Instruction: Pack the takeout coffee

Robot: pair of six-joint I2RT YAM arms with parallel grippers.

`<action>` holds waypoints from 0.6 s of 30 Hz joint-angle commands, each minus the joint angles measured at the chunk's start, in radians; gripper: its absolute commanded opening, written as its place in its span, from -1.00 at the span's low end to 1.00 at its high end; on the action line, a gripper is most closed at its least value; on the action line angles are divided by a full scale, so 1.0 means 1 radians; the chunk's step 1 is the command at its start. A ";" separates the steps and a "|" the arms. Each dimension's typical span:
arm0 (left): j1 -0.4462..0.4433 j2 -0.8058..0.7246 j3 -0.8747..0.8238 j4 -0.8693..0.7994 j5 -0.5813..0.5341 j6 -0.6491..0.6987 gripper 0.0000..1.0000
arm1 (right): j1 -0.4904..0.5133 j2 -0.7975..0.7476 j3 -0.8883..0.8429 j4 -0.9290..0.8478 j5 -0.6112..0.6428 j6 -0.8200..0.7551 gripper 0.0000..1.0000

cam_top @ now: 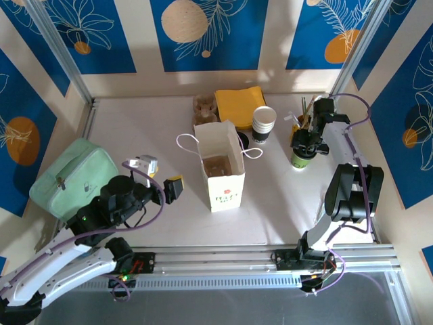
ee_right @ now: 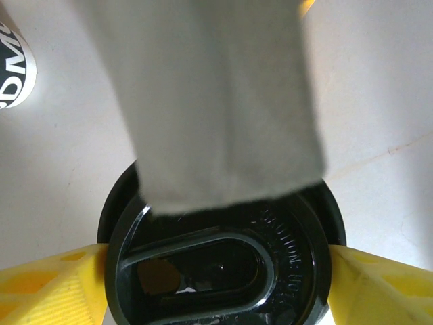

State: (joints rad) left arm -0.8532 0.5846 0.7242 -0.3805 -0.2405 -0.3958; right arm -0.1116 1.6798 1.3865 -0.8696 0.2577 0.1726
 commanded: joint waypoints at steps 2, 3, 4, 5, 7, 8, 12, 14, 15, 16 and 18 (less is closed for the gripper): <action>0.000 0.009 -0.009 0.031 -0.013 -0.020 0.93 | 0.001 0.050 0.034 -0.054 -0.032 0.011 0.60; 0.000 0.009 -0.009 0.032 -0.013 -0.019 0.93 | 0.000 0.055 0.034 -0.056 -0.033 0.013 0.60; 0.000 0.010 -0.010 0.033 -0.013 -0.019 0.93 | 0.001 0.059 0.035 -0.056 -0.035 0.014 0.61; 0.000 0.011 -0.010 0.033 -0.013 -0.020 0.93 | 0.002 0.063 0.038 -0.058 -0.037 0.013 0.61; 0.000 0.011 -0.011 0.033 -0.014 -0.019 0.93 | 0.005 0.070 0.047 -0.070 -0.043 0.014 0.58; 0.000 0.011 -0.011 0.033 -0.014 -0.019 0.93 | 0.009 0.073 0.050 -0.075 -0.043 0.016 0.55; 0.000 0.010 -0.008 0.031 -0.019 -0.014 0.93 | 0.033 0.063 0.058 -0.093 -0.043 0.016 0.43; -0.001 0.011 -0.007 0.031 -0.019 -0.013 0.94 | 0.047 0.053 0.060 -0.108 -0.043 0.022 0.43; 0.000 0.013 -0.006 0.033 -0.020 -0.012 0.94 | 0.056 0.048 0.062 -0.113 -0.043 0.025 0.43; 0.000 0.014 -0.005 0.033 -0.020 -0.012 0.94 | 0.065 0.042 0.062 -0.118 -0.042 0.025 0.43; 0.000 0.017 -0.005 0.033 -0.020 -0.011 0.94 | 0.085 0.030 0.062 -0.130 -0.036 0.031 0.43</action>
State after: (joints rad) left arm -0.8532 0.5999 0.7223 -0.3805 -0.2443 -0.3954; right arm -0.0586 1.7184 1.4384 -0.9287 0.2623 0.1837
